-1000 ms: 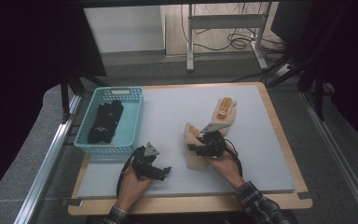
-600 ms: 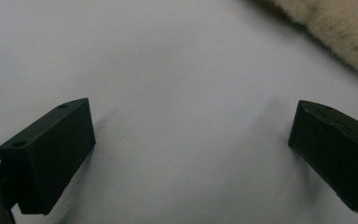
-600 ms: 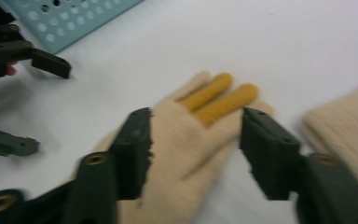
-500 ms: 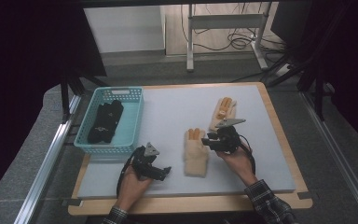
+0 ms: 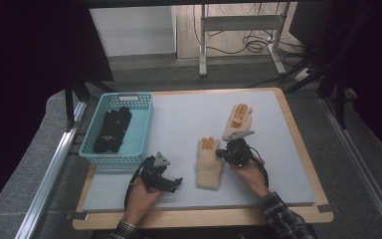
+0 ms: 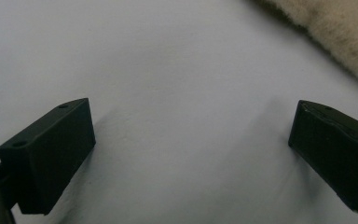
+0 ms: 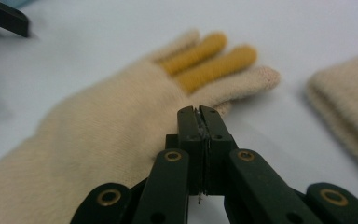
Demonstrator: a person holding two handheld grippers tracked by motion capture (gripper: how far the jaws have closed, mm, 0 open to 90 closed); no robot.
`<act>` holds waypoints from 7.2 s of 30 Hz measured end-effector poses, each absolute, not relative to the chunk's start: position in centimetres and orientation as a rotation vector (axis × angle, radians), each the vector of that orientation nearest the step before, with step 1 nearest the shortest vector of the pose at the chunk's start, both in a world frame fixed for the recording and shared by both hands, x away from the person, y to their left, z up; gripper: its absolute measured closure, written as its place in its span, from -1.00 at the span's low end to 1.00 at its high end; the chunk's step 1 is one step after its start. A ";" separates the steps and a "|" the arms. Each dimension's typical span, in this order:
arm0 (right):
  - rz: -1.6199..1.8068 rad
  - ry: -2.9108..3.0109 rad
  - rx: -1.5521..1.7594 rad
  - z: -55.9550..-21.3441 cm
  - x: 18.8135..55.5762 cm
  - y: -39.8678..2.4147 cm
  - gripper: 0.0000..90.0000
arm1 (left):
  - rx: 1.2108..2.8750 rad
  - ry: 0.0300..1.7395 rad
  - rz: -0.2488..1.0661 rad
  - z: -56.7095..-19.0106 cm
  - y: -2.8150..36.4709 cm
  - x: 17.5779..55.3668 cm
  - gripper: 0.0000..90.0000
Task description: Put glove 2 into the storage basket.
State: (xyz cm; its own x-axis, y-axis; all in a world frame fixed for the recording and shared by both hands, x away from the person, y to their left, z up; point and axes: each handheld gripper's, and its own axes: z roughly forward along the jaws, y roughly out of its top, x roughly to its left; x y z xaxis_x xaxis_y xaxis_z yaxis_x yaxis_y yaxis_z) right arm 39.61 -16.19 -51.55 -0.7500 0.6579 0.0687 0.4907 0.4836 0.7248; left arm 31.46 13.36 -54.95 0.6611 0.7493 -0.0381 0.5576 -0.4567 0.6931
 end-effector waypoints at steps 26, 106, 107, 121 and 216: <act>1.108 2.269 1.144 -49.3 45.2 -22.8 0.11 | 2.187 1.004 0.357 -54.9 13.4 31.5 -0.99; 1.183 2.499 0.782 -46.4 34.7 -13.8 0.32 | 2.183 1.006 0.359 -54.9 13.4 31.5 -0.99; 1.177 2.500 0.791 -46.8 34.8 -13.6 0.33 | 2.182 1.007 0.359 -55.0 13.3 31.5 -0.99; 1.181 2.517 0.882 -50.4 36.2 -13.5 0.13 | 2.184 1.005 0.358 -54.9 13.4 31.5 -0.98; 1.129 2.564 0.756 -51.6 35.3 -13.7 0.29 | 2.171 1.057 0.367 -55.1 16.0 30.4 -1.00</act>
State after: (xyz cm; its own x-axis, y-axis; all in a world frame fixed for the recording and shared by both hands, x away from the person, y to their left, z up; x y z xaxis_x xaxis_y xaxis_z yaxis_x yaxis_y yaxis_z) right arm 35.29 -13.68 -51.56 -0.8378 0.5459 -0.0099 0.3613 0.5678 0.7397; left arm 30.44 16.01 -55.11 0.6297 0.7756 -0.0429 0.5825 -0.4349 0.6867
